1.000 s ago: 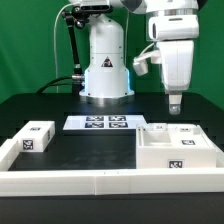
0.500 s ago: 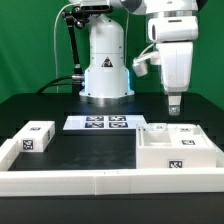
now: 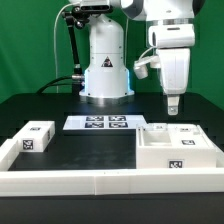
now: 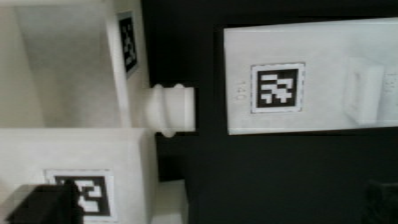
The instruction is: Assemble cabinet
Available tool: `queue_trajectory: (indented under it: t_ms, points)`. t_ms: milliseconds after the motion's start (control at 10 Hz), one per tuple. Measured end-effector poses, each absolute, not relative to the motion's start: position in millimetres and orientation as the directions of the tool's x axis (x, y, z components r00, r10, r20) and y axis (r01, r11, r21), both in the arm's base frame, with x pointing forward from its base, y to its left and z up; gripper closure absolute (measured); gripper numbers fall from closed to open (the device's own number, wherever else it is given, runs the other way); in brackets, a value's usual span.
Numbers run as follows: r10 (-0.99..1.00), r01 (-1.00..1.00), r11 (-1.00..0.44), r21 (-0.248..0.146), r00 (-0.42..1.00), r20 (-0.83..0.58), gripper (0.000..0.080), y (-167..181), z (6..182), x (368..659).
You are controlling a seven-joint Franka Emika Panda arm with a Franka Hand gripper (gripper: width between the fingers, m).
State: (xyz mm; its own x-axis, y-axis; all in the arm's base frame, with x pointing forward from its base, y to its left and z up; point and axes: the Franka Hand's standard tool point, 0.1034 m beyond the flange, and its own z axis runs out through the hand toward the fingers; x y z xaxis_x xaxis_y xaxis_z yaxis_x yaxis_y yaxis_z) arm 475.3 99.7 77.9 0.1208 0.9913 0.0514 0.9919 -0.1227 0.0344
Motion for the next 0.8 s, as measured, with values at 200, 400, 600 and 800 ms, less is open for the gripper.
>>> queue_trajectory:
  t_ms: [200,400,600,800]
  points:
    - [0.991,0.992,-0.123,0.033,0.121,0.051,0.0003,100,77.5,475]
    - [0.992,0.993,-0.118,0.021,0.117,0.051,0.0003,94,68.9,464]
    - [0.992,0.993,-0.114,0.013,0.114,0.056,0.0003,95,59.8,446]
    - [0.992,0.993,-0.113,0.011,0.113,0.061,0.0003,95,53.9,435]
